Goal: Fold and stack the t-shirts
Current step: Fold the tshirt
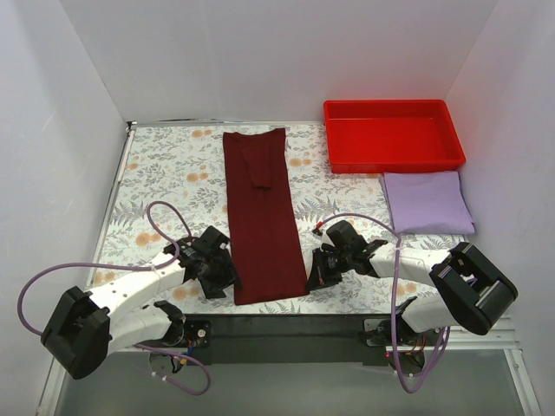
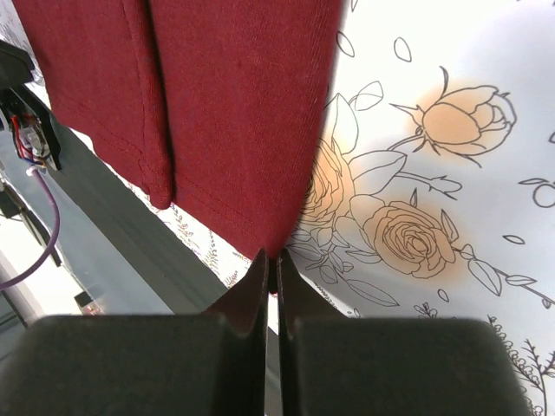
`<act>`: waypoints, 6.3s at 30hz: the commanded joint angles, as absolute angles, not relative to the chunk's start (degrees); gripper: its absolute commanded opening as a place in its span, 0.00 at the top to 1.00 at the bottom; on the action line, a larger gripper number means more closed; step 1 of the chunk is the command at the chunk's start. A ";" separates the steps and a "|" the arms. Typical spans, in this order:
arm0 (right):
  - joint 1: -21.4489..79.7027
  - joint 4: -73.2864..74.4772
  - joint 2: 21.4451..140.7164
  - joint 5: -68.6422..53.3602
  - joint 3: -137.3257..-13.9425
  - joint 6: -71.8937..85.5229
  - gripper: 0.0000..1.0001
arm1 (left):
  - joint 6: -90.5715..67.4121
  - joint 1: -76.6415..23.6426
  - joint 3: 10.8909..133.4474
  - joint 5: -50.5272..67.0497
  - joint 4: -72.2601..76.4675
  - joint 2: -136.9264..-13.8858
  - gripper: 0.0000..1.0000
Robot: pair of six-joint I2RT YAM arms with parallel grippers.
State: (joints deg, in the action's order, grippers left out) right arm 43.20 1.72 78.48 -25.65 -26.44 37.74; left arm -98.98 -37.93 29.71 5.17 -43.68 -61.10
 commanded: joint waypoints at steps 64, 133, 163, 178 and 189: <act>24.61 26.19 102.82 -26.45 -75.32 18.55 0.99 | -81.57 -24.52 60.46 -19.07 -32.35 -86.13 1.00; 31.29 -0.09 126.32 -16.15 -103.01 13.53 0.73 | -95.36 -40.34 44.03 -16.70 -25.75 -86.40 0.79; 21.53 -27.25 118.85 -44.11 -66.01 34.63 0.73 | -92.03 -15.29 45.61 -8.96 -2.97 -91.43 0.82; 28.64 -31.11 100.98 -52.21 -43.25 38.76 0.64 | -92.89 -24.96 33.86 7.03 -9.23 -72.86 0.66; 28.04 -34.63 109.88 -47.55 -33.77 37.71 0.63 | -100.80 -24.79 22.77 1.77 -13.24 -72.00 0.73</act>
State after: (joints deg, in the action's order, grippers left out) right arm 28.45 -36.58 110.39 -52.58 -38.20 40.29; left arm -98.26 -24.67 27.29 5.69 -4.34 -75.85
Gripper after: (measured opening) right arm 0.365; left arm 0.275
